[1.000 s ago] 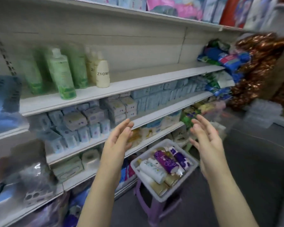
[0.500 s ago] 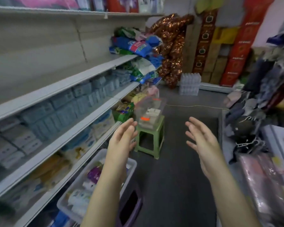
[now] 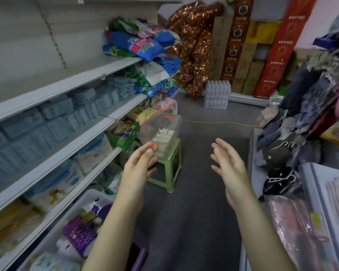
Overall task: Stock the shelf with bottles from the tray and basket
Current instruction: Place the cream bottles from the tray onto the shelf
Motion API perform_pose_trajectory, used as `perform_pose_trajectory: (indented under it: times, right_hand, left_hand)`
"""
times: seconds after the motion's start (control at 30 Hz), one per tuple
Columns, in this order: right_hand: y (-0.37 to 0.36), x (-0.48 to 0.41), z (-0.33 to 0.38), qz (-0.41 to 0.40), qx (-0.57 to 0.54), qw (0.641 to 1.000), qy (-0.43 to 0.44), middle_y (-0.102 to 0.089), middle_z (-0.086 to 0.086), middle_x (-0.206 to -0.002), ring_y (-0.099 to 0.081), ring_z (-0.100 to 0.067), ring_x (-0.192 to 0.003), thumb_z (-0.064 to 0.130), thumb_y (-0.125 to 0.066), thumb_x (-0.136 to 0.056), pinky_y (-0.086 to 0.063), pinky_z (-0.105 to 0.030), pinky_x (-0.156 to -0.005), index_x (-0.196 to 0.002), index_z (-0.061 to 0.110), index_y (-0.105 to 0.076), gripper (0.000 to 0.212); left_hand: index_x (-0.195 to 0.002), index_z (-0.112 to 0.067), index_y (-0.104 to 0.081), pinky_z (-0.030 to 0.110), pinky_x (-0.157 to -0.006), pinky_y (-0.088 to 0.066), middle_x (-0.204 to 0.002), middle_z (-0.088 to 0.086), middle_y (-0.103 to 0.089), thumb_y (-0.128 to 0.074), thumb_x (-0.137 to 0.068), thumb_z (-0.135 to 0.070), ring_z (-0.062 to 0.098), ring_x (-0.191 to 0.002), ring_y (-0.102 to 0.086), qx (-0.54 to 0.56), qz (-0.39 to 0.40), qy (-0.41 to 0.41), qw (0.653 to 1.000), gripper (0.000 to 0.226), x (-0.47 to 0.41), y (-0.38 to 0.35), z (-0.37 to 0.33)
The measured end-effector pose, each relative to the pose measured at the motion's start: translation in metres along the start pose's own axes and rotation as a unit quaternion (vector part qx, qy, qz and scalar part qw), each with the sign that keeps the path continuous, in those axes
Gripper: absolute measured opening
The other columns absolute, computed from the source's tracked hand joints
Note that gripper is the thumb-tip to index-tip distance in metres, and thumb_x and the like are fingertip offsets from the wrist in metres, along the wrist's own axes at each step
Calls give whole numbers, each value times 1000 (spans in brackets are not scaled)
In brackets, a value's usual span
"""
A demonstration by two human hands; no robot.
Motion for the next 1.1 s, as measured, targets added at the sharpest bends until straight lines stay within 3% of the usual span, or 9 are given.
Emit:
perform_pose_trajectory:
  times: [0.17, 0.57, 0.73, 0.83, 0.93, 1.03, 1.1]
  right_hand:
    - [-13, -76, -13, 2, 5, 1000, -1, -58, 8, -130, -54, -10, -124, 21, -48, -101, -44, -34, -103, -124, 30, -54, 26]
    - [-83, -283, -68, 34, 54, 995, -80, -61, 8, -127, -56, -11, -119, 25, -51, -100, -45, -35, -104, -119, 32, -57, 21]
    - [-97, -350, -96, 54, 75, 989, -117, -63, 7, -123, -58, -13, -117, 27, -52, -99, -46, -34, -99, -114, 33, -59, 17]
    - [-111, -399, -128, 87, 97, 980, -152, -62, 6, -123, -58, -13, -116, 27, -51, -99, -46, -32, -99, -118, 29, -58, 20]
    - [-128, -454, -164, 141, 131, 965, -179, -63, 5, -123, -57, -14, -117, 28, -53, -99, -44, -36, -103, -105, 34, -60, 11]
    - [-147, -520, -201, 211, 171, 939, -213, -63, 5, -125, -57, -15, -119, 30, -56, -97, -42, -41, -107, -108, 33, -62, 13]
    - [-155, -547, -216, 242, 192, 923, -231, -63, 8, -120, -58, -16, -117, 30, -59, -95, -43, -41, -107, -115, 27, -64, 21]
  left_hand:
    - [-116, -26, -64, 38, -98, -46, -115, -8, -70, -47, -101, -24, 15, -111, -64, 17, -5, 17, 1000, 23, -76, -24, 16]
    - [-120, -21, -62, 40, -101, -42, -116, -4, -69, -50, -98, -28, 17, -107, -63, 21, -80, 115, 990, 26, -290, -33, 62]
    - [-110, -23, -62, 37, -92, -41, -105, -5, -68, -50, -99, -32, 9, -96, -61, -2, -92, 154, 984, 19, -347, -36, 87]
    - [-105, -25, -62, 36, -94, -44, -102, -4, -67, -52, -97, -37, 11, -99, -59, -6, -131, 177, 975, 17, -386, -36, 113]
    - [-100, -27, -62, 34, -93, -48, -108, -2, -66, -52, -97, -41, 13, -97, -60, -14, -177, 201, 963, 17, -427, -41, 142]
    - [-91, -23, -63, 28, -76, -47, -93, -6, -65, -48, -100, -32, 11, -89, -60, -15, -217, 211, 953, 20, -471, -56, 165]
    - [-79, -23, -56, 34, -83, -43, -83, -7, -59, -46, -101, -32, 12, -83, -56, -21, -246, 222, 943, 26, -485, -62, 171]
Point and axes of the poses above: each hand's wrist, its own x-axis away from the middle knuckle, its own y-axis out of the back of the hand, z = x × y, the point moved 3 cm from there along -x, towards the middle knuckle
